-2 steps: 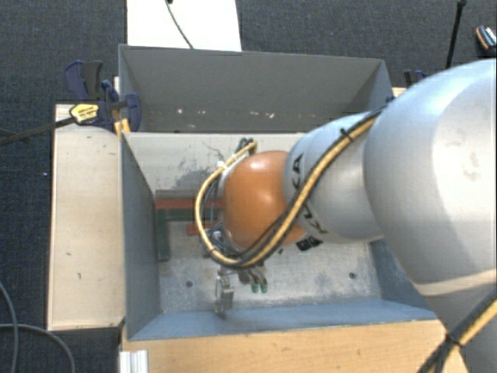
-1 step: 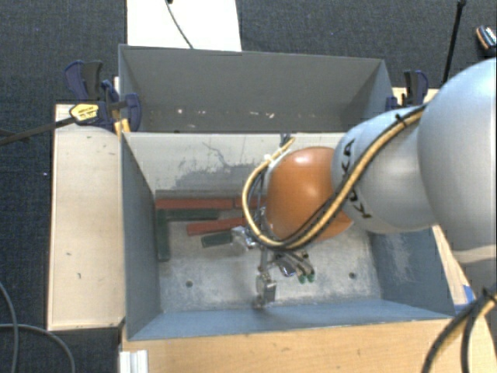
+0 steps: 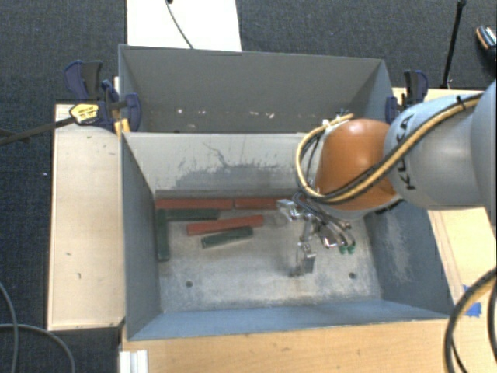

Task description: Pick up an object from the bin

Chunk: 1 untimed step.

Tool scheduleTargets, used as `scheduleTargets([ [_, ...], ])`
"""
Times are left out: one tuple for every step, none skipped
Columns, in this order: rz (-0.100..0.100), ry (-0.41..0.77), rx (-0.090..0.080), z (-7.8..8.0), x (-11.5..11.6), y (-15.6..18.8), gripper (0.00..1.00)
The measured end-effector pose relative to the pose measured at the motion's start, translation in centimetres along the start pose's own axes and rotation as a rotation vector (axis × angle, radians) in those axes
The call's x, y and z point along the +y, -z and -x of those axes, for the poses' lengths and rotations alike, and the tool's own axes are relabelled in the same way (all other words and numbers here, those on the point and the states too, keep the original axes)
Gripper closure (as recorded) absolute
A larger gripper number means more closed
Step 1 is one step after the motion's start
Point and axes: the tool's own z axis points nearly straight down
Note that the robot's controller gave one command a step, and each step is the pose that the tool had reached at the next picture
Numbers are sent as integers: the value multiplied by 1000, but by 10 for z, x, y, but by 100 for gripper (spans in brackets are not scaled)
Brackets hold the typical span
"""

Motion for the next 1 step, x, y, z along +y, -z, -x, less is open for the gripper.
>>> scheduleTargets([
  [7, 133, -2, 39, 71, 12, 0],
])
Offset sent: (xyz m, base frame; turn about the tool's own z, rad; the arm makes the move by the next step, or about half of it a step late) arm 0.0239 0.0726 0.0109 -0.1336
